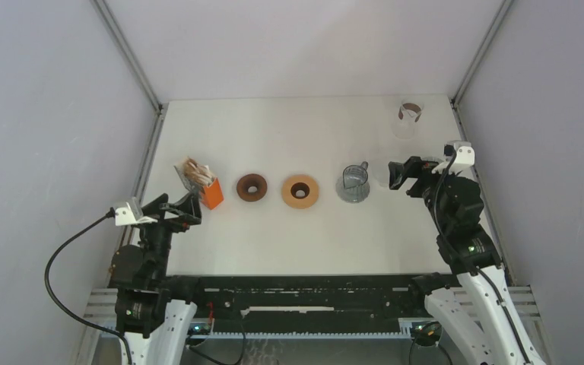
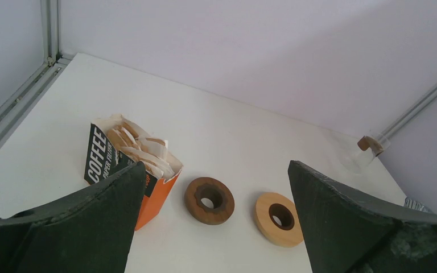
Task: Place the coffee filter in the dripper
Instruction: Pick up the coffee server from the center of the board.
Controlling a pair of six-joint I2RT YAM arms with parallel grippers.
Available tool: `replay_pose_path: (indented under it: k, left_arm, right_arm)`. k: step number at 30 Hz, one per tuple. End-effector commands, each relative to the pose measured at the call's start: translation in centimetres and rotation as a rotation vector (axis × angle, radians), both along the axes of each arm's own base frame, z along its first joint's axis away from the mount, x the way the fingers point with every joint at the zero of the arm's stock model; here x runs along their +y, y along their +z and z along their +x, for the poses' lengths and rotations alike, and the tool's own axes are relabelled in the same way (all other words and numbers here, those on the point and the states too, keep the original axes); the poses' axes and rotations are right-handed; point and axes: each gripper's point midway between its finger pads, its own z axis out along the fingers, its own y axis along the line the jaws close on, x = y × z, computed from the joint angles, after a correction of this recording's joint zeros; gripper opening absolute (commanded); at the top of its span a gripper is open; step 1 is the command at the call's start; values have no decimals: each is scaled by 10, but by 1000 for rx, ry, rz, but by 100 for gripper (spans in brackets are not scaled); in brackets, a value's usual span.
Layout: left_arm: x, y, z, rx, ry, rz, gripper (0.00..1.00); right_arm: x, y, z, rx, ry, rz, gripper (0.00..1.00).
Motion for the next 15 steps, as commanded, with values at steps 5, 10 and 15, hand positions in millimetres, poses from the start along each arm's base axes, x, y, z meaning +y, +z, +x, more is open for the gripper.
replay_pose_path:
  k: [5, 10, 15]
  left_arm:
    - [-1, 2, 3, -13, -7, 3, 100]
    - [-1, 1, 3, -12, -5, -1, 100]
    - [-7, 0, 3, -16, -38, -1, 100]
  right_arm:
    - [2, 11, 4, -7, -5, -4, 100]
    - [6, 7, 6, 15, 10, -10, 99]
    - [17, -2, 14, 76, 44, -31, 97]
